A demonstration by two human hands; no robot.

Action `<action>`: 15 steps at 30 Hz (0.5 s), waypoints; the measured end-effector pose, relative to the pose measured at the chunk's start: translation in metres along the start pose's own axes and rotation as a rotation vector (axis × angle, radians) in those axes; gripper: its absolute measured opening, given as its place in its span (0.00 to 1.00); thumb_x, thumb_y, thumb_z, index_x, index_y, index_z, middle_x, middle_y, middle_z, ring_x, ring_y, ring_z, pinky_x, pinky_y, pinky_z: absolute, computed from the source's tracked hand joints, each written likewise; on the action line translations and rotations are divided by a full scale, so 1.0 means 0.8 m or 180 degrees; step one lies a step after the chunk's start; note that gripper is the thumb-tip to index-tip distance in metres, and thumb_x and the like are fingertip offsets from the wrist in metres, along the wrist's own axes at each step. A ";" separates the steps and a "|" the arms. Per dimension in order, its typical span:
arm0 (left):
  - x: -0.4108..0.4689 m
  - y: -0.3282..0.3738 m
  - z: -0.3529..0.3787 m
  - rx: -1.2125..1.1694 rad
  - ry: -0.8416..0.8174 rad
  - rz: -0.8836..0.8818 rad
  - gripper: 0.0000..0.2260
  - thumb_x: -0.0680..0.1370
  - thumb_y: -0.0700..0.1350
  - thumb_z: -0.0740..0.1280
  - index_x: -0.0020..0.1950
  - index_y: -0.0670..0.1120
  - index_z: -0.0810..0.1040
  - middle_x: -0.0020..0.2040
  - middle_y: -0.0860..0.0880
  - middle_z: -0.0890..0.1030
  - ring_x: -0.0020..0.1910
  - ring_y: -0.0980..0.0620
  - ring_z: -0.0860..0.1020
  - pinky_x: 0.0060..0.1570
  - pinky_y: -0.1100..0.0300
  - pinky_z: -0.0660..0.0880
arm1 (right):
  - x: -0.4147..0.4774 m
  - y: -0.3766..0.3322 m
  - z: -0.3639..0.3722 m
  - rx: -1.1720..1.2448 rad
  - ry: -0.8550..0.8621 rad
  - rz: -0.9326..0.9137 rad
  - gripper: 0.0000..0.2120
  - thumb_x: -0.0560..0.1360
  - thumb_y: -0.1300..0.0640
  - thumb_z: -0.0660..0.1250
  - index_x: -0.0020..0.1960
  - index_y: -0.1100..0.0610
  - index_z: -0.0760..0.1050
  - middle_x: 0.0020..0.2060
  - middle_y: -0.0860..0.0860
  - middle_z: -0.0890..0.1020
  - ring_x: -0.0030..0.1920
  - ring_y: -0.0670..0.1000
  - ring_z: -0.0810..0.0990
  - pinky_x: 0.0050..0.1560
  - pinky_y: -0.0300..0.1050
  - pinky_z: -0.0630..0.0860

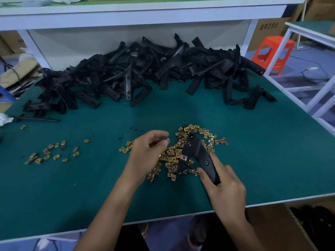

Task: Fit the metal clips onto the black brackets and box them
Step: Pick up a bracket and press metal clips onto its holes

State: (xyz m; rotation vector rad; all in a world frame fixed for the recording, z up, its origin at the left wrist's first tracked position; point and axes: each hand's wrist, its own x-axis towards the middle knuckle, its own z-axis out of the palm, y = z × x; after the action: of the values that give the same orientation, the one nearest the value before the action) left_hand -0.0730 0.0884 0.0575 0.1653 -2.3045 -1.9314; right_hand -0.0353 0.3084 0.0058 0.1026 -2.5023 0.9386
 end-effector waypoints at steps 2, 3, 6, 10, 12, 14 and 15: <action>-0.005 0.003 -0.001 -0.0129 0.0050 -0.0051 0.09 0.79 0.41 0.70 0.51 0.55 0.84 0.46 0.58 0.85 0.43 0.65 0.80 0.43 0.70 0.74 | 0.000 0.001 0.001 -0.0021 0.0011 -0.0013 0.25 0.73 0.39 0.68 0.68 0.46 0.78 0.36 0.43 0.69 0.33 0.55 0.78 0.33 0.49 0.76; -0.006 0.004 -0.002 -0.0151 0.0088 -0.0071 0.09 0.79 0.40 0.70 0.50 0.54 0.84 0.45 0.57 0.85 0.41 0.64 0.79 0.43 0.70 0.74 | 0.000 0.002 0.001 -0.0022 0.0016 -0.0017 0.25 0.73 0.39 0.68 0.68 0.46 0.78 0.36 0.44 0.70 0.33 0.55 0.78 0.33 0.49 0.76; -0.010 0.009 0.003 -0.0369 0.0041 -0.0158 0.07 0.80 0.39 0.69 0.51 0.51 0.84 0.45 0.52 0.86 0.41 0.62 0.81 0.42 0.68 0.75 | -0.001 0.000 0.002 -0.0061 0.0009 -0.0077 0.25 0.73 0.39 0.68 0.67 0.47 0.79 0.36 0.46 0.73 0.31 0.56 0.78 0.31 0.49 0.76; -0.014 0.015 0.021 -0.0522 -0.0202 -0.0249 0.07 0.80 0.40 0.70 0.52 0.50 0.86 0.45 0.51 0.87 0.44 0.59 0.82 0.44 0.67 0.76 | -0.002 0.001 0.003 -0.0194 -0.0039 -0.0156 0.24 0.73 0.40 0.70 0.67 0.47 0.80 0.37 0.45 0.73 0.31 0.54 0.78 0.30 0.49 0.77; -0.013 0.016 0.025 -0.0498 -0.0298 -0.0263 0.07 0.79 0.42 0.71 0.51 0.52 0.86 0.46 0.51 0.87 0.46 0.58 0.83 0.46 0.65 0.77 | -0.002 0.002 0.002 -0.0150 -0.0018 -0.0164 0.24 0.73 0.41 0.71 0.67 0.48 0.80 0.37 0.46 0.74 0.31 0.53 0.78 0.29 0.50 0.77; -0.013 0.016 0.026 -0.0536 -0.0338 -0.0272 0.07 0.79 0.42 0.71 0.51 0.53 0.86 0.47 0.51 0.87 0.47 0.56 0.84 0.47 0.64 0.77 | -0.002 0.003 0.003 -0.0163 -0.0005 -0.0217 0.24 0.73 0.41 0.71 0.66 0.49 0.80 0.37 0.46 0.75 0.31 0.53 0.78 0.29 0.50 0.77; -0.013 0.016 0.025 -0.0552 -0.0356 -0.0269 0.08 0.79 0.42 0.71 0.51 0.55 0.85 0.47 0.51 0.87 0.47 0.56 0.84 0.47 0.65 0.77 | -0.003 0.003 0.003 -0.0176 0.0002 -0.0245 0.24 0.72 0.42 0.71 0.66 0.50 0.80 0.37 0.47 0.75 0.31 0.53 0.78 0.28 0.50 0.77</action>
State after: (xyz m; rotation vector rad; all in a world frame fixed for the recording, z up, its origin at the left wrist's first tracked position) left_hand -0.0659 0.1117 0.0665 0.1422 -2.2143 -2.2243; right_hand -0.0350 0.3082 0.0018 0.1797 -2.5026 0.8378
